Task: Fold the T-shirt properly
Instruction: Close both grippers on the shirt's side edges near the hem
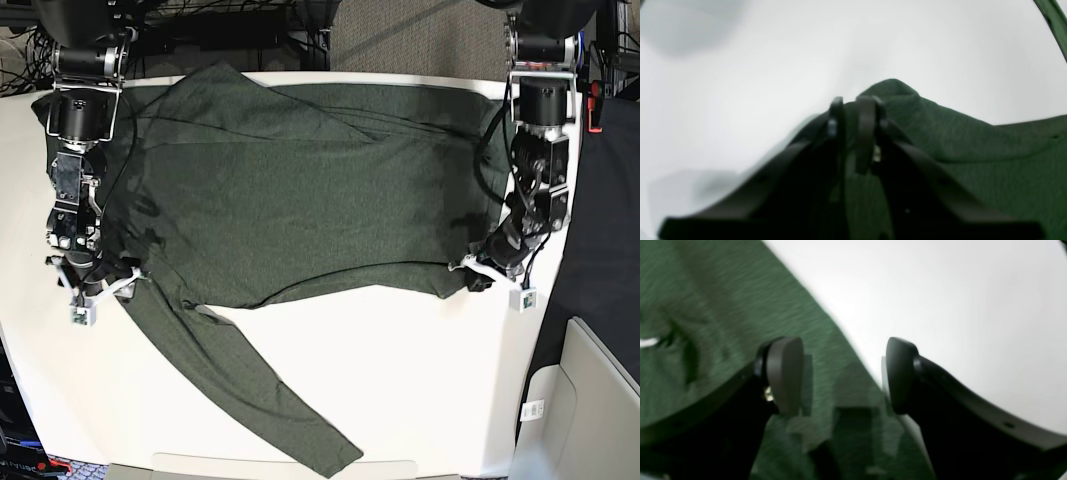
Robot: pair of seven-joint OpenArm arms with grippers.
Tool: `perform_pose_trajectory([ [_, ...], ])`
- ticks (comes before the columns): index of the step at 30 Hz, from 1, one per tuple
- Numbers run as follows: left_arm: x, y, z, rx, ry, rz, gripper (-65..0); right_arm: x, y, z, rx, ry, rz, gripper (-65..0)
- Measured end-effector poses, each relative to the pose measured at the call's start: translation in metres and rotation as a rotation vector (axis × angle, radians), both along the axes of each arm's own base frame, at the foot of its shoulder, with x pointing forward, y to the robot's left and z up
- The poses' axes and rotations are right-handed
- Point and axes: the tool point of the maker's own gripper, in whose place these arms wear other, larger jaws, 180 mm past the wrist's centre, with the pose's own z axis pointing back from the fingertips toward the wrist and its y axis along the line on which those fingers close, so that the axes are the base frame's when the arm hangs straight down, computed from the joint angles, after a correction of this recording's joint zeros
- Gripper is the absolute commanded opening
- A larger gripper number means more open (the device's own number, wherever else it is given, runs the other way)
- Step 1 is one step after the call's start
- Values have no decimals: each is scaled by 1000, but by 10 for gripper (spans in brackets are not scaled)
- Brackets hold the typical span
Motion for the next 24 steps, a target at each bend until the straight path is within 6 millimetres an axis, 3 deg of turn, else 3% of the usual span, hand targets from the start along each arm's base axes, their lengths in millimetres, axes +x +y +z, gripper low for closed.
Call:
perform_pose_trajectory([
  [10, 5, 3, 5, 12, -28, 4, -385, -1, -2, 0, -4, 2, -4, -251],
  [17, -4, -40, -13, 91, 9, -168, -376, -1, -2, 0, -4, 1, -4, -251],
  [24, -4, -46, -14, 103, -6, -189, -390, -1, -3, 0, -6, 1, -4, -251],
])
